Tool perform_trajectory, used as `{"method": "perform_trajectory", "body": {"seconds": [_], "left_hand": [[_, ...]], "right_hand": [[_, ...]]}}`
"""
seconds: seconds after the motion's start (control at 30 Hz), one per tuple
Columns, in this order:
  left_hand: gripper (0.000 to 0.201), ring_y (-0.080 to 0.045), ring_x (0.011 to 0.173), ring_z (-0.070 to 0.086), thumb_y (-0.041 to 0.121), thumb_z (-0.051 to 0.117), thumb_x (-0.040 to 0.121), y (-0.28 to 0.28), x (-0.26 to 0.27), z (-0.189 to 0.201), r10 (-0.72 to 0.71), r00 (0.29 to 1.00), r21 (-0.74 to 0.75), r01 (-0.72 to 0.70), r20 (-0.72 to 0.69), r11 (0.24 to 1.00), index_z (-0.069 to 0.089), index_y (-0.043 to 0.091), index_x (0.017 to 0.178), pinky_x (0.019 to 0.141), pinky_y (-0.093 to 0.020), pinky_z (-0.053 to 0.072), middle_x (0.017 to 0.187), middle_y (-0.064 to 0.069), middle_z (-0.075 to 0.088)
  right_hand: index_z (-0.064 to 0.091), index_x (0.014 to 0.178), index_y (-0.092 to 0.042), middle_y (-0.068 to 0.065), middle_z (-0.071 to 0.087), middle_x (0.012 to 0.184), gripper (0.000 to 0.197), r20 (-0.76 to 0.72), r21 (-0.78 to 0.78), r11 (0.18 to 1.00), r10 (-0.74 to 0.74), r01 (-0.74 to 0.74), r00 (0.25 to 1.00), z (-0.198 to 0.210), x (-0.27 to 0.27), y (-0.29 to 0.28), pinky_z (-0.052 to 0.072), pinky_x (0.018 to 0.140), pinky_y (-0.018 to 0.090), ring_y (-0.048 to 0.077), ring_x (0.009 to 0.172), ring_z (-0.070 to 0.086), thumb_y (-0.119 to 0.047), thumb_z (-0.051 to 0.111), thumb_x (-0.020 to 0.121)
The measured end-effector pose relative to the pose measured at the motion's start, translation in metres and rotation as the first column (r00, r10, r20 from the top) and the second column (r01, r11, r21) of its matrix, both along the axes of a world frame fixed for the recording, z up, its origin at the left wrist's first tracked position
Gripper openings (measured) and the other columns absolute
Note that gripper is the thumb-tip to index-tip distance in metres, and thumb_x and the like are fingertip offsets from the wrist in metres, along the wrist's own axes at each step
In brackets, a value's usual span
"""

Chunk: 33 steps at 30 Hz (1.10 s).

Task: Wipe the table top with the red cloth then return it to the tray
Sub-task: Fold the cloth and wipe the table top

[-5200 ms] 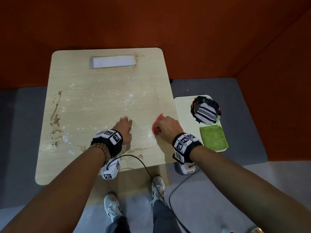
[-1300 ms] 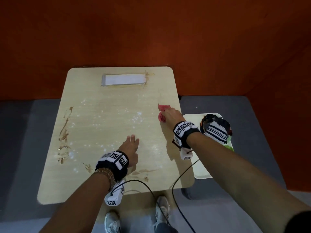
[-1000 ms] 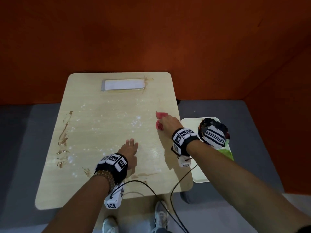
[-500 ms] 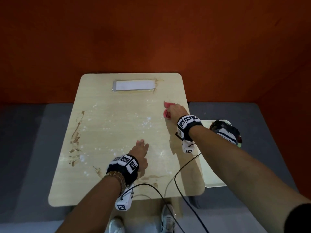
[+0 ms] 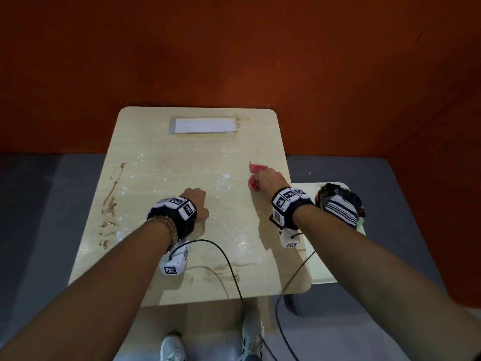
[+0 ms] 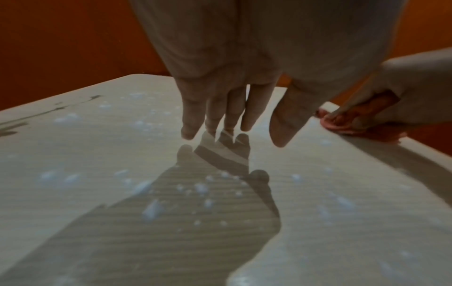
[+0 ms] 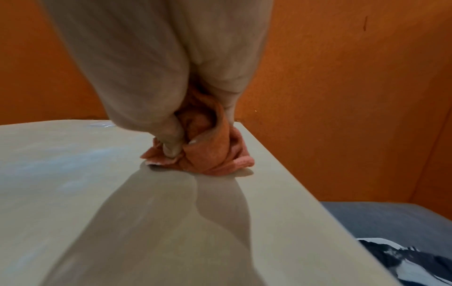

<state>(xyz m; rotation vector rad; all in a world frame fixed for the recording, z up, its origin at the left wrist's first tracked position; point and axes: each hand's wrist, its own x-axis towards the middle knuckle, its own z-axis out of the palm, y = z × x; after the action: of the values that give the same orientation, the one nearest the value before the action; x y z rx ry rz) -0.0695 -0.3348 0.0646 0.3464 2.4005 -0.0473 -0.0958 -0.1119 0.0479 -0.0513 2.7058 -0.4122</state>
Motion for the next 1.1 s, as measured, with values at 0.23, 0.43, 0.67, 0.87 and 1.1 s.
{"method": "perform_trajectory", "body": {"seconds": [0.23,0.43,0.67,0.87,1.1], "left_hand": [[0.039,-0.028,0.091,0.045,0.030,0.047,0.094,-0.011,-0.006,-0.011,-0.080,0.997,-0.039,0.080,0.013,0.996,0.045,0.008,0.127,0.075,-0.034,0.038,0.134,-0.014,0.040],[0.065,-0.034,0.141,0.021,0.027,0.050,0.094,-0.013,0.001,-0.018,-0.030,0.998,0.020,0.029,0.057,0.999,0.021,0.008,0.149,0.108,-0.038,0.033,0.159,-0.013,0.004],[0.080,-0.032,0.148,-0.003,0.026,0.051,0.094,-0.011,0.004,-0.024,0.011,0.994,0.016,-0.013,0.106,1.000,0.000,0.012,0.153,0.118,-0.040,0.022,0.160,-0.010,-0.014],[0.083,-0.032,0.148,-0.007,0.030,0.052,0.094,-0.013,0.003,-0.025,0.013,0.990,0.013,-0.015,0.143,1.000,-0.004,0.013,0.153,0.118,-0.040,0.020,0.159,-0.009,-0.017],[0.084,-0.032,0.148,-0.006,0.029,0.052,0.092,-0.015,0.002,-0.022,0.021,0.987,0.033,-0.026,0.162,0.999,-0.003,0.013,0.153,0.118,-0.040,0.020,0.159,-0.009,-0.017]], "right_hand": [[0.058,0.109,-0.021,0.016,0.065,0.106,0.034,-0.009,0.051,0.999,0.007,-0.007,1.000,0.011,-0.030,0.002,0.050,0.076,0.038,0.039,0.095,0.062,-0.003,0.052,0.081],[0.067,0.107,-0.013,0.005,0.063,0.108,0.026,0.021,0.158,0.965,0.207,-0.208,0.978,0.007,0.027,0.006,0.045,0.078,0.034,0.029,0.102,0.060,-0.003,0.049,0.090],[0.070,0.104,-0.020,0.008,0.064,0.117,0.026,0.019,0.158,0.975,0.154,-0.155,0.988,0.004,-0.022,0.003,0.041,0.077,0.028,0.031,0.106,0.060,-0.007,0.052,0.091],[0.071,0.105,-0.024,0.014,0.065,0.106,0.026,0.026,0.118,0.992,0.043,-0.046,0.999,0.006,-0.071,0.007,0.054,0.084,0.041,0.038,0.100,0.062,-0.013,0.055,0.087],[0.070,0.105,-0.012,0.005,0.067,0.110,0.023,0.095,0.186,0.969,0.149,-0.164,0.984,-0.006,-0.007,0.000,0.046,0.074,0.027,0.025,0.103,0.062,-0.009,0.052,0.091]]}}
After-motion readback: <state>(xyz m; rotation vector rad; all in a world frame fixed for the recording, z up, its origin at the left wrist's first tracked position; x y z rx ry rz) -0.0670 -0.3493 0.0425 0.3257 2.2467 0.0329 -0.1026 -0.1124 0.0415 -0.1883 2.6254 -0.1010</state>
